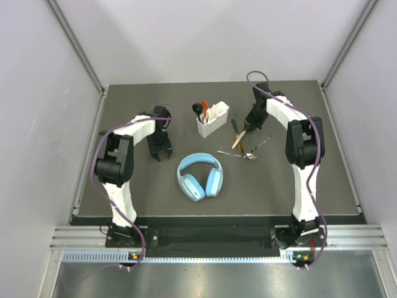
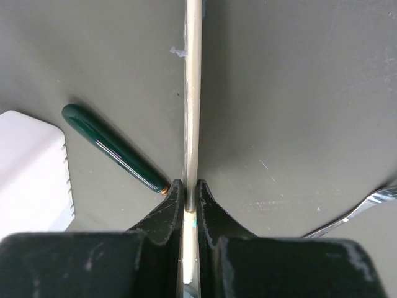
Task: Sort the eating utensils into containers
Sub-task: Pick up the knife at the center of the board, then place the knife in the storage box.
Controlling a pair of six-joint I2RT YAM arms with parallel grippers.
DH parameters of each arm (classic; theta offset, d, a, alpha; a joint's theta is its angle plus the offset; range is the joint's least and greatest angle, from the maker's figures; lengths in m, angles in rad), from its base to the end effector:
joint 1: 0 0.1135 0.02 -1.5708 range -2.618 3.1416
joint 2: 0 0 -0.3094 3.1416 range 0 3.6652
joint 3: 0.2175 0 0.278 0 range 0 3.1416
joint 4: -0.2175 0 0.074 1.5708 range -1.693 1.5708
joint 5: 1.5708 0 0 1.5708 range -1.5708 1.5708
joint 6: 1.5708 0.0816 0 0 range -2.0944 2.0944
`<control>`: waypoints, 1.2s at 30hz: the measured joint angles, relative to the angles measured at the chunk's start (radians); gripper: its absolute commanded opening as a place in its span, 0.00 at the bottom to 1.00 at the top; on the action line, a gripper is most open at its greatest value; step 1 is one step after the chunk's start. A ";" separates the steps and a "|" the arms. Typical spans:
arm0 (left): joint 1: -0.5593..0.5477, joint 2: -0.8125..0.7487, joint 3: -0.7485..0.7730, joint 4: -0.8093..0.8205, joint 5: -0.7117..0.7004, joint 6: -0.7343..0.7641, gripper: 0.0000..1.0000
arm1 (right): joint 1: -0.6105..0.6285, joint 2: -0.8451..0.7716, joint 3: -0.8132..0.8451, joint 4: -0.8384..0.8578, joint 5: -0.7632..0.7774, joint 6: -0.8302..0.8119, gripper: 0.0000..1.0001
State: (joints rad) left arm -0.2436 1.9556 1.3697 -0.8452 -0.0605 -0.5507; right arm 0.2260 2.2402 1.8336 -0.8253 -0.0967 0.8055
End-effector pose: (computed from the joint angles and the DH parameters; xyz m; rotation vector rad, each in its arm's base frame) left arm 0.4060 -0.0958 0.1462 -0.4635 2.9533 0.0025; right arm 0.5212 0.1279 0.1575 0.7978 2.7590 0.3632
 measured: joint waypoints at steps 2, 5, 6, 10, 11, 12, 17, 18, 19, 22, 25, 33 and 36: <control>0.000 0.003 0.003 -0.002 0.000 0.000 0.49 | 0.000 -0.001 -0.001 0.002 0.000 -0.002 0.00; 0.000 0.008 0.011 -0.008 0.001 0.003 0.49 | 0.000 -0.005 0.000 0.004 0.013 -0.018 0.00; 0.000 0.011 0.014 -0.010 0.001 0.003 0.49 | 0.000 -0.006 0.001 0.002 0.024 -0.029 0.00; 0.000 0.017 0.022 -0.016 0.003 0.004 0.49 | 0.000 -0.008 0.049 -0.031 0.085 -0.085 0.00; 0.000 0.017 0.023 -0.016 0.004 0.004 0.49 | 0.001 -0.010 0.069 -0.036 0.096 -0.099 0.00; 0.000 0.017 0.023 -0.016 0.004 0.004 0.49 | 0.001 -0.013 0.095 -0.033 0.105 -0.121 0.00; 0.000 0.017 0.023 -0.016 0.004 0.004 0.49 | 0.018 -0.093 0.120 0.037 0.130 -0.235 0.00; 0.000 0.018 0.023 -0.016 0.004 0.004 0.49 | 0.028 -0.113 0.122 0.058 0.137 -0.268 0.00; 0.000 0.018 0.024 -0.016 0.004 0.004 0.49 | 0.040 -0.124 0.131 0.073 0.141 -0.297 0.00; 0.000 0.019 0.026 -0.018 0.004 0.008 0.49 | 0.084 -0.132 0.185 0.115 0.154 -0.377 0.00; 0.000 0.026 0.035 -0.024 0.003 0.012 0.49 | 0.135 -0.132 0.241 0.161 0.164 -0.454 0.00; 0.000 0.026 0.035 -0.024 0.000 0.021 0.49 | 0.220 -0.132 0.262 0.332 0.231 -0.607 0.00; -0.001 0.026 0.034 -0.023 0.000 0.021 0.49 | 0.223 -0.132 0.261 0.390 0.266 -0.646 0.00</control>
State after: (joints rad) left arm -0.2443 1.9812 1.4036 -0.8680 -0.0608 -0.5297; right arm 0.4492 2.1082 2.0941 -0.4351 0.1692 0.1596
